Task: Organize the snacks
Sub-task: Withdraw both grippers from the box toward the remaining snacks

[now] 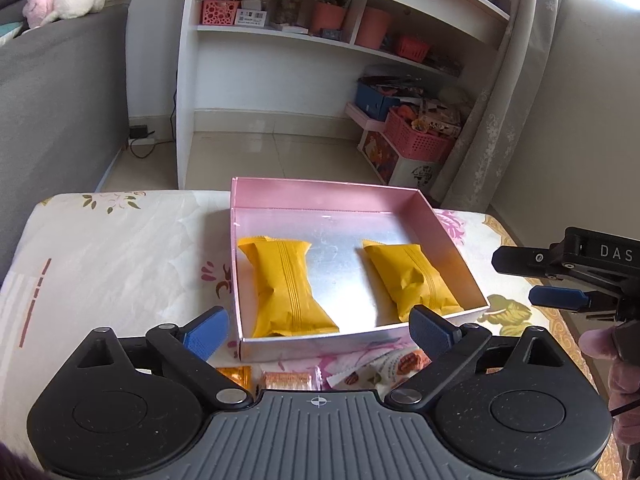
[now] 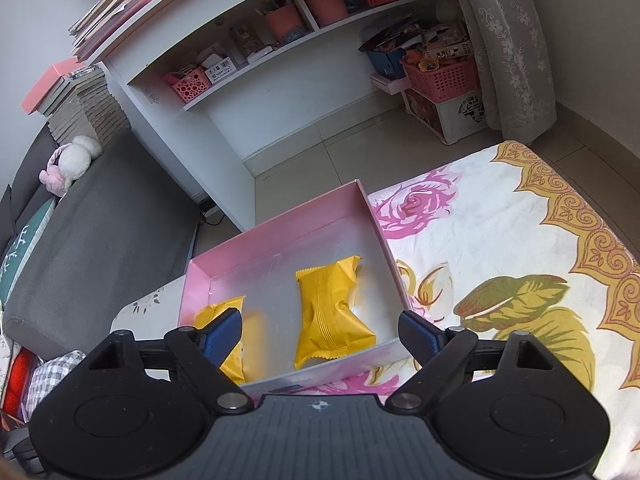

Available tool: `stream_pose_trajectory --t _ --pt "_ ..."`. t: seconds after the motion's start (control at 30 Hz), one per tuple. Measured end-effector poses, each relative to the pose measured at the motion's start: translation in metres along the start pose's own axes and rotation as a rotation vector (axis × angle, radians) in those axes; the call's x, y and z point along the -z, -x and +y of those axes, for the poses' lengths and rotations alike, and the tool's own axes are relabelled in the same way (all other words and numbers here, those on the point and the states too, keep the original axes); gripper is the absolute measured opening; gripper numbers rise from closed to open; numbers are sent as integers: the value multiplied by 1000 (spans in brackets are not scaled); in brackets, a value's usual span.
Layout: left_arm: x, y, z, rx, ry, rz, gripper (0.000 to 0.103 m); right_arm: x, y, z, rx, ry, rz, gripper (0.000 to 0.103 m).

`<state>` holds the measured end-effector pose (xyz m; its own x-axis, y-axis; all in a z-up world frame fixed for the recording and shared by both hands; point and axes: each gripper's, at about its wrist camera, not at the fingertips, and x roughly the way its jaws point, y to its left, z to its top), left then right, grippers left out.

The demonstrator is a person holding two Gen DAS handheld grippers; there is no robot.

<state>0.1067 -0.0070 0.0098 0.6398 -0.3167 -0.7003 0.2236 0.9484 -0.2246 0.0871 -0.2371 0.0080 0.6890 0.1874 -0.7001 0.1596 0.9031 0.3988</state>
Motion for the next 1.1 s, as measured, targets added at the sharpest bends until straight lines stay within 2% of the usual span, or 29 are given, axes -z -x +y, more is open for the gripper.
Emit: stream_pose_trajectory --t 0.23,0.4,0.6,0.73,0.87,1.1 --pt "13 28 -2 -13 -15 40 98 13 23 1 36 1 43 85" --pt "25 43 -3 -44 -21 76 99 29 34 7 113 57 64 89" --pt "49 54 1 -19 -27 60 101 50 38 7 81 86 89 92" --pt "63 55 2 -44 -70 66 101 62 38 10 77 139 108 92" --pt "78 57 5 -32 -102 80 101 73 41 9 59 174 114 93" --pt "103 64 11 -27 -182 91 101 93 44 1 61 214 184 93"
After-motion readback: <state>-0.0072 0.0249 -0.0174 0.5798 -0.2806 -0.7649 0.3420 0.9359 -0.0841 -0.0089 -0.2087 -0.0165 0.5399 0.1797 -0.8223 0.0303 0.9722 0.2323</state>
